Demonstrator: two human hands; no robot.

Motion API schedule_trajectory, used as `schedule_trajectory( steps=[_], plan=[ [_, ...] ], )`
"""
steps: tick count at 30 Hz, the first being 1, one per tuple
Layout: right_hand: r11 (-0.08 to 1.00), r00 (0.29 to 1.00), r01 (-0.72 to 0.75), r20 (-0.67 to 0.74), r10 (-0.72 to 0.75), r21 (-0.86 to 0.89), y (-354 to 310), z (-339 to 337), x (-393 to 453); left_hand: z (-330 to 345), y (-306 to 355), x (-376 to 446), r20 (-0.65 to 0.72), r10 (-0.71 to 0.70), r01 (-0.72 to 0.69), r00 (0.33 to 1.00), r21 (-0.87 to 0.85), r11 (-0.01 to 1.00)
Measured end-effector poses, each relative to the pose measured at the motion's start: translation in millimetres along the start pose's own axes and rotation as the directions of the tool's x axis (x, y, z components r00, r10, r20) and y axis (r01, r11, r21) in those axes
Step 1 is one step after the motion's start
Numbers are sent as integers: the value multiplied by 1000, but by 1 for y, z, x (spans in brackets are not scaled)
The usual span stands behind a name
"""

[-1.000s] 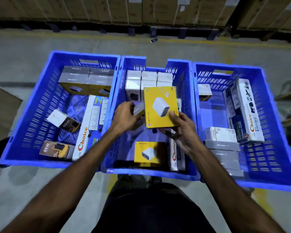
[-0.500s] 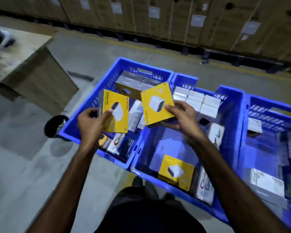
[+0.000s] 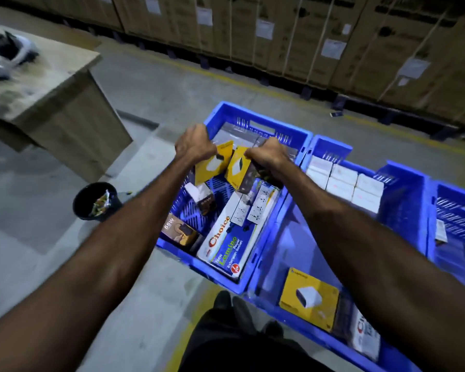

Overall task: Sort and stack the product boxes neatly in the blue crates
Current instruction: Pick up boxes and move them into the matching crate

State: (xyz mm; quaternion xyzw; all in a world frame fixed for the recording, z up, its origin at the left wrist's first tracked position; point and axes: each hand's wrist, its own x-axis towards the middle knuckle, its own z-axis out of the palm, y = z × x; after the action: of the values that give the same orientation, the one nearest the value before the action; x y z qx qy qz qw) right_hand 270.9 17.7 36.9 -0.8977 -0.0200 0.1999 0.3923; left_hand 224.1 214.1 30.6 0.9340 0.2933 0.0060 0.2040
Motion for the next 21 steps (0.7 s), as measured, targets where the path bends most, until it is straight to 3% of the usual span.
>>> schedule_trajectory(
  steps=[3,6,13,16,21],
  plan=[
    [987,1000,12,-11,-10,162,7,27,29,6,-7,15,-32,69,-70,997,-42,997],
    [933,994,67,-110,-30,355,10,38,33,13,-19,14,-128,118,-142,985,-192,971],
    [959,993,117,-58,-106,259,51,30,-13,23,-38,-50,-290,195,-279,937,-285,917],
    [964,986,167,-35,-163,209,73,26,-32,32,-48,-93,-230,238,-311,944,-371,875],
    [946,954,300,-59,-295,122,89,13,-80,58,-65,-145,13,252,-217,968,-464,859]
  ],
)
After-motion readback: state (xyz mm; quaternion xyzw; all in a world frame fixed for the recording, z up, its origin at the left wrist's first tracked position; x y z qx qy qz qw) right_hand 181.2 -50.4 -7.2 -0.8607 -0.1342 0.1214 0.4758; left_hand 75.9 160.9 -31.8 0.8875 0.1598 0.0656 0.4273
